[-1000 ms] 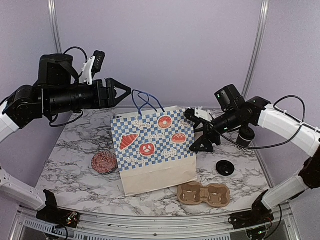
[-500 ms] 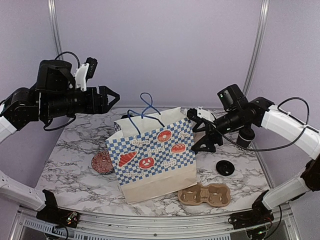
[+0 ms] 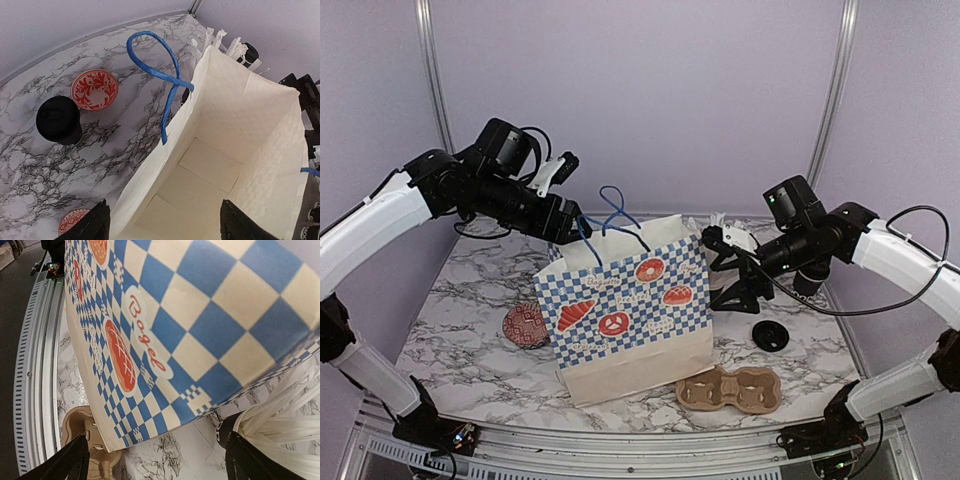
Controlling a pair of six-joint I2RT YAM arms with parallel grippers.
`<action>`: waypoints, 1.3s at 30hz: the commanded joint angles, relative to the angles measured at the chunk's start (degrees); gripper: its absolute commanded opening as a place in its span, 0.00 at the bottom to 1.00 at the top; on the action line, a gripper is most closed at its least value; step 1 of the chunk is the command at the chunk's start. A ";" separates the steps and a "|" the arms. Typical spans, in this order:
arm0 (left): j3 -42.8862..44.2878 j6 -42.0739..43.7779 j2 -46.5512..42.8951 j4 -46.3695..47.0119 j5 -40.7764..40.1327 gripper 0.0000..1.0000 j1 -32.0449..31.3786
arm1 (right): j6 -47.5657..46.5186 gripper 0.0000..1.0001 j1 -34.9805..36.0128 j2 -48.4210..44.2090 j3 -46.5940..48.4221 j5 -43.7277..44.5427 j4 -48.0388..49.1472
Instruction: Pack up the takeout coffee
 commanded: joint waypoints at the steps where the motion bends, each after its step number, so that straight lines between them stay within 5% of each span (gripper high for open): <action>1: 2.83 5.46 2.82 -2.18 3.96 0.76 0.56 | -0.78 0.92 -0.36 -0.99 -0.07 -0.63 -0.50; 13: 11.25 15.04 15.44 -2.76 1.25 0.53 1.52 | -1.54 0.92 -0.36 -1.07 0.02 -0.48 -1.48; 20: 13.56 15.24 17.30 -3.50 6.21 0.17 1.72 | -1.84 0.92 -0.36 -0.91 0.19 -0.53 -1.98; 25: 11.49 13.65 12.56 -3.41 8.32 0.00 1.63 | -1.96 0.92 -0.40 -0.02 0.61 -0.98 -1.86; 34: 7.51 11.20 2.81 -3.50 4.40 0.01 1.67 | -3.50 0.92 -0.37 1.92 2.72 -3.52 -3.52; 37: 7.74 12.15 1.47 -3.41 1.99 0.52 1.66 | -4.06 0.92 -0.36 2.36 2.90 -3.70 -3.63; 39: 8.86 12.91 3.18 -3.33 0.88 0.66 1.76 | -4.33 0.92 -0.36 2.88 3.26 -3.82 -3.90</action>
